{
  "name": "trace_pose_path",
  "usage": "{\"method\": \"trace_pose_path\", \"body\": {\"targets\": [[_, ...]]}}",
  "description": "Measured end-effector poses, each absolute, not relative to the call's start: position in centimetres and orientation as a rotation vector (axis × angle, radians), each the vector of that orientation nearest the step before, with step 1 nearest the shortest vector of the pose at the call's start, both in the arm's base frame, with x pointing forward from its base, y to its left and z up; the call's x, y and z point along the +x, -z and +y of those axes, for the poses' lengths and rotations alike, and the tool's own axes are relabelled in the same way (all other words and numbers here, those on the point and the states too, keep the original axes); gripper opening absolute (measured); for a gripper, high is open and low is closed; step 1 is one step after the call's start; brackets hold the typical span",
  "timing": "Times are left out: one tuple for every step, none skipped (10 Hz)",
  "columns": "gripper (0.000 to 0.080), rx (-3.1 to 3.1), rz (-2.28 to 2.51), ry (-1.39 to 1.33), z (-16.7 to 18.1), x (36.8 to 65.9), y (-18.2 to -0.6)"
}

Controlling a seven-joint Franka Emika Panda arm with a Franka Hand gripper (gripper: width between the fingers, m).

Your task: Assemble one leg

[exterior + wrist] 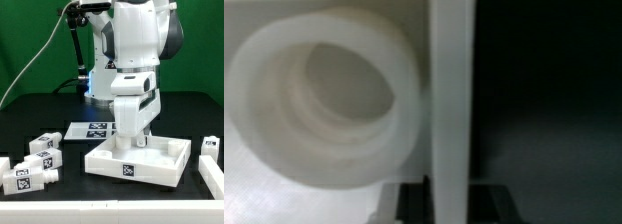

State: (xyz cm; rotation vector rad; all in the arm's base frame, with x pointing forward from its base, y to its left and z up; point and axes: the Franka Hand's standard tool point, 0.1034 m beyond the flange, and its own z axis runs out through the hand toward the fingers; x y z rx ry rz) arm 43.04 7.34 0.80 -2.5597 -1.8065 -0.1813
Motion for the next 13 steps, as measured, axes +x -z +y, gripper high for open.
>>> {"method": "trace_pose_path", "body": {"targets": [[0.0054, -2.56, -1.806, 0.181, 7.3, 43.0, -0.8], [0.0054, -2.538, -1.839, 0.176, 7.3, 43.1, -0.8], [0.0054, -2.456, -1.95, 0.145, 7.0, 43.9, -0.8], [0.0054, -2.397, -2.021, 0.111, 7.0, 45.1, -0.8], [0.0054, -2.352, -2.08, 0.115, 7.0, 46.2, -0.8], [0.0054, -2.321, -2.118, 0.112, 7.0, 47.0, -0.9], [0.0054, -2.302, -2.139, 0.107, 6.9, 47.4, -0.9], [0.0054, -2.306, -2.135, 0.107, 6.9, 47.4, -0.9], [0.0054, -2.306, -2.135, 0.107, 6.9, 47.4, -0.9], [0.0054, -2.306, -2.135, 0.107, 6.9, 47.4, -0.9], [0.0054, -2.306, -2.135, 0.107, 6.9, 47.4, -0.9], [0.0054, -2.306, -2.135, 0.107, 6.9, 47.4, -0.9], [0.0054, -2.242, -2.201, 0.076, 6.8, 48.4, -0.9]]}}
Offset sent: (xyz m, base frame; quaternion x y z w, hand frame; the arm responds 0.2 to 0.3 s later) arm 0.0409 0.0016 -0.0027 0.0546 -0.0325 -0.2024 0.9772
